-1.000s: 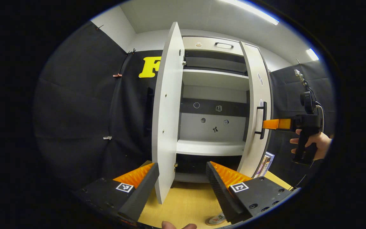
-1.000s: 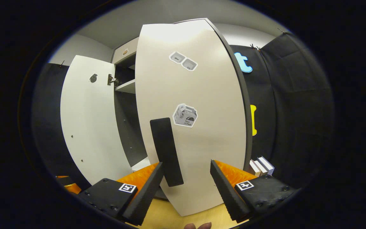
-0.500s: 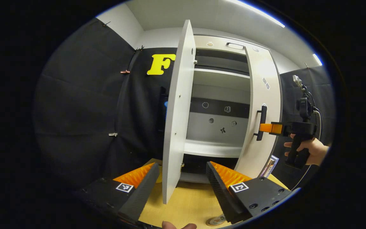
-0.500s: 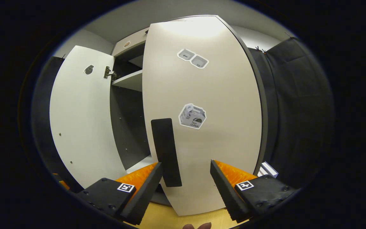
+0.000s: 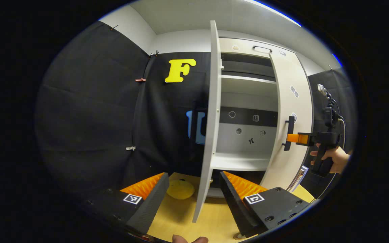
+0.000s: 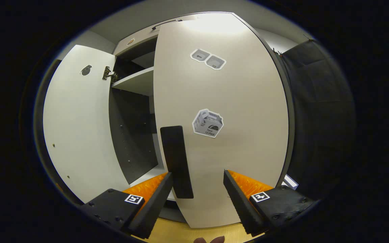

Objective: Grasp the bottle in the cabinet with the left hand and place it on the coaster, then close the right door with the right hand and the left door with the left hand.

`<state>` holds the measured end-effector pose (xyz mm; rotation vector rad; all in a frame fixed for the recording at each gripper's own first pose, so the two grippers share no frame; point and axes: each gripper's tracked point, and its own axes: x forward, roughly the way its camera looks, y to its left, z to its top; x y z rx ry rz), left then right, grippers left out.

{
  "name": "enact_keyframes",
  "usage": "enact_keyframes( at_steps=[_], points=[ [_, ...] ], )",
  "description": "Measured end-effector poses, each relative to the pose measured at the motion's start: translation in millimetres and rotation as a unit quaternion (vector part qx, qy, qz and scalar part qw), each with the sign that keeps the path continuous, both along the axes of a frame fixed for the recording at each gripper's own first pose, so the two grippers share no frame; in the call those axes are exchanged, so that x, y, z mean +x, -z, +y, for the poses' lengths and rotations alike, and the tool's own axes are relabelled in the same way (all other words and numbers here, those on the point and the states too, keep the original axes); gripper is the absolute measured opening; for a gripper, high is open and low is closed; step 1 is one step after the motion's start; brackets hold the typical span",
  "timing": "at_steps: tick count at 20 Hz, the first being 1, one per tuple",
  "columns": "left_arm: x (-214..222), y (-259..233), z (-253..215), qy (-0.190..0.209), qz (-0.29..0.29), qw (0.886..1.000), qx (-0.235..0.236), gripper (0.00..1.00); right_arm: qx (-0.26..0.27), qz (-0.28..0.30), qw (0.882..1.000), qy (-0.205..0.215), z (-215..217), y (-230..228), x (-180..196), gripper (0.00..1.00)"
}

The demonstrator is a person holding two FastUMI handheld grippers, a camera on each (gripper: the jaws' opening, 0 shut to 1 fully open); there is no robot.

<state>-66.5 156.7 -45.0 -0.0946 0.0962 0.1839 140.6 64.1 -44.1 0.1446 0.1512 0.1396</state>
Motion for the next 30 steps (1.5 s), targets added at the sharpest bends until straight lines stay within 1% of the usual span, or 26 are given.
enact_keyframes(
  at_steps=[4, 6, 8, 10, 11, 12, 13, 15, 17, 20, 26, 30],
  points=[
    [26, -15, 30, -0.01, -0.013, 1.0, 0.01, 0.95, 0.033, -0.008, 0.999, 0.024, -10, -11, -9, 0.99],
    [37, -22, 41, -0.016, -0.019, 1.0, 0.01, 0.95, 0.045, -0.009, 0.999, 0.026, -12, -17, -15, 0.98],
    [47, -27, 48, -0.015, -0.024, 1.0, 0.013, 0.94, 0.027, -0.001, 0.999, 0.035, -21, -13, -21, 0.98],
    [56, -25, 46, -0.004, -0.02, 1.0, 0.016, 0.95, 0.0, -0.001, 0.999, 0.048, -30, -10, -28, 0.98],
    [58, -24, 44, 0.0, -0.015, 1.0, 0.018, 0.95, -0.01, 0.011, 0.998, 0.054, -34, -4, -32, 0.98],
    [60, -22, 41, 0.007, -0.013, 1.0, 0.019, 0.95, -0.011, 0.021, 0.998, 0.05, -35, -1, -35, 0.98],
    [58, -24, 40, 0.004, -0.015, 1.0, 0.021, 0.95, -0.009, 0.024, 0.999, 0.048, -36, 0, -38, 0.98],
    [60, -23, 38, 0.006, -0.014, 1.0, 0.02, 0.94, -0.017, 0.014, 0.999, 0.05, -45, -4, -41, 0.98],
    [61, -23, 29, 0.018, -0.009, 1.0, 0.013, 0.94, -0.022, 0.016, 0.999, 0.043, -47, -3, -46, 0.98],
    [60, -23, 0, 0.035, -0.004, 0.999, 0.013, 0.94, -0.028, 0.017, 0.999, 0.033, -50, -1, -54, 0.98],
    [69, -24, -62, 0.061, -0.006, 0.998, 0.007, 0.94, -0.04, 0.011, 0.999, 0.031, -69, -5, -68, 0.98],
    [80, -25, -98, 0.078, -0.01, 0.997, 0.005, 0.94, -0.037, 0.013, 0.999, 0.034, -85, -4, -77, 0.98]
  ],
)
